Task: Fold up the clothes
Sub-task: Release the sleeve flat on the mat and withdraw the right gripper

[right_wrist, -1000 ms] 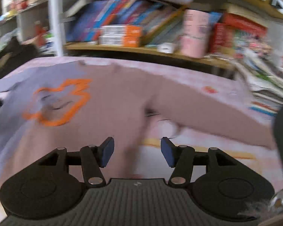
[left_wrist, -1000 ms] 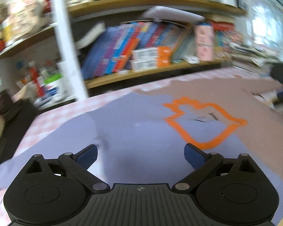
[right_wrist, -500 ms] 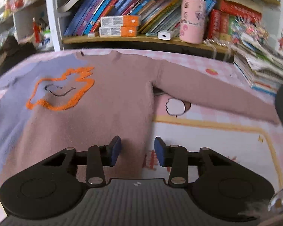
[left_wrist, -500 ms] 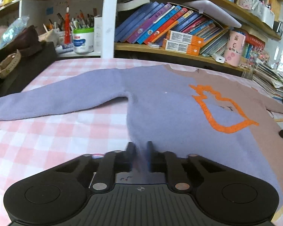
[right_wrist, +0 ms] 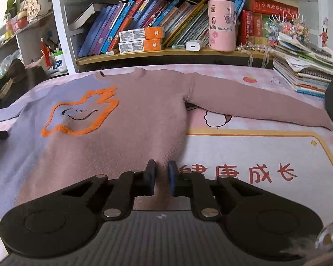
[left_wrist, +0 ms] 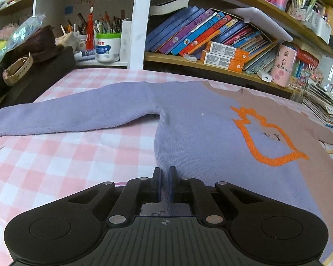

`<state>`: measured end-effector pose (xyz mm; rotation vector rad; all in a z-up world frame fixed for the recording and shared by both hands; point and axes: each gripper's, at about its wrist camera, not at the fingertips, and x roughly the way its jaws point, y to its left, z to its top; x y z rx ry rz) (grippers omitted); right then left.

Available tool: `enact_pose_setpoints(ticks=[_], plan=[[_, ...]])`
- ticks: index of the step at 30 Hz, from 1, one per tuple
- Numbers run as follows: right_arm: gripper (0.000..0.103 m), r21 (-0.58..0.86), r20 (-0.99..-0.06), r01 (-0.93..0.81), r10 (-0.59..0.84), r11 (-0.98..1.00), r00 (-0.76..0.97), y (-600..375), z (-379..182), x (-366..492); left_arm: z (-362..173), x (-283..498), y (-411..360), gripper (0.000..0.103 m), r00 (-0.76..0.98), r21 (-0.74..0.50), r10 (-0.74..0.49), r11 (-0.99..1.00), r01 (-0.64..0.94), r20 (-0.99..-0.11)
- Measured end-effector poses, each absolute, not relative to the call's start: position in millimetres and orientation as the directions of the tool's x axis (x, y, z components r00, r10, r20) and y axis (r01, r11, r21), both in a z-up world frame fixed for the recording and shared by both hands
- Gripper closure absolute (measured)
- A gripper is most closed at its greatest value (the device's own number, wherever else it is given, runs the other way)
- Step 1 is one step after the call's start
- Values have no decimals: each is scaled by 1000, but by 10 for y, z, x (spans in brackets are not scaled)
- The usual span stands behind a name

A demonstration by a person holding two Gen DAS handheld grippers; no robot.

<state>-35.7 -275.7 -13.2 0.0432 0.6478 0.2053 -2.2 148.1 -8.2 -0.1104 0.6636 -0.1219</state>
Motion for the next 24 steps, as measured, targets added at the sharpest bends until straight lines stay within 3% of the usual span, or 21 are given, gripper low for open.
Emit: enact_pose_setpoints(ticks=[15, 24], plan=[[90, 18, -581, -137, 122, 990, 805, -2657, -155, -383, -117, -152, 1493, 97, 798, -167, -153, 984, 66, -583], [87, 13, -574, -120, 106, 993, 812, -2644, -170, -400, -113, -180, 1407, 93, 801, -102, -115, 992, 68, -587]])
